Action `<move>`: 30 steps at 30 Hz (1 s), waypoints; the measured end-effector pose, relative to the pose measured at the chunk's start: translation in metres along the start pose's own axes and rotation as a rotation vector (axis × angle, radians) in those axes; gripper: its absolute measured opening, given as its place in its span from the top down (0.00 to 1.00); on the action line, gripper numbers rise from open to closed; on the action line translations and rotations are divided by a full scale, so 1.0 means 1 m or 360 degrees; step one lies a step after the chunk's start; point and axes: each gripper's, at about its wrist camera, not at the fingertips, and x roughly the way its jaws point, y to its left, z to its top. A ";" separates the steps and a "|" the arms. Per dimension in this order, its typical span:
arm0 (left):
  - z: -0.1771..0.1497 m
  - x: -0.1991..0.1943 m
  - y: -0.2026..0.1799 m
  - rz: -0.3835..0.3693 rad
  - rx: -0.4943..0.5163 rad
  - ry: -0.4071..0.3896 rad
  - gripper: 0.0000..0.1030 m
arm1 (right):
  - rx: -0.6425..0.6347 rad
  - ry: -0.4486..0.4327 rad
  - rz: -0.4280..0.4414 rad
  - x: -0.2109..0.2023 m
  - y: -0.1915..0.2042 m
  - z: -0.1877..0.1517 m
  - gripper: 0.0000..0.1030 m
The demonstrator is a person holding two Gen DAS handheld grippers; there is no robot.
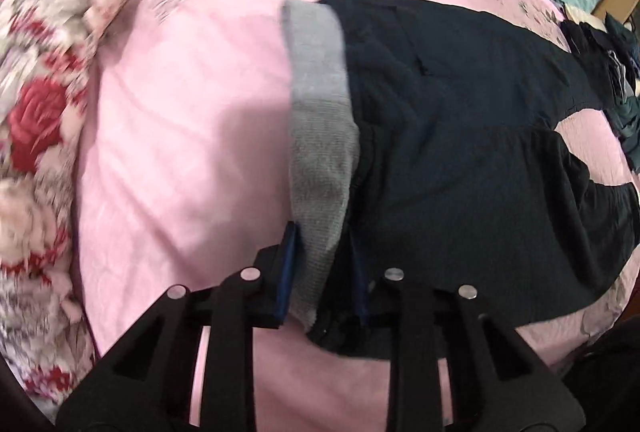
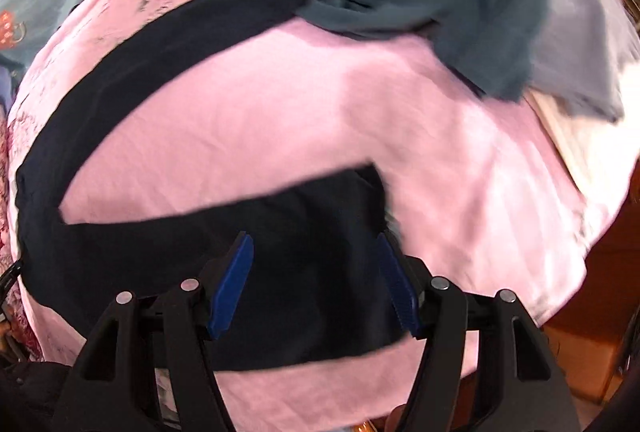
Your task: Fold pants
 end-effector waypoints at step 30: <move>0.086 -0.085 0.013 0.0375 0.0068 -0.0284 0.10 | -0.1143 -0.0350 -0.0268 -0.016 0.104 0.147 0.37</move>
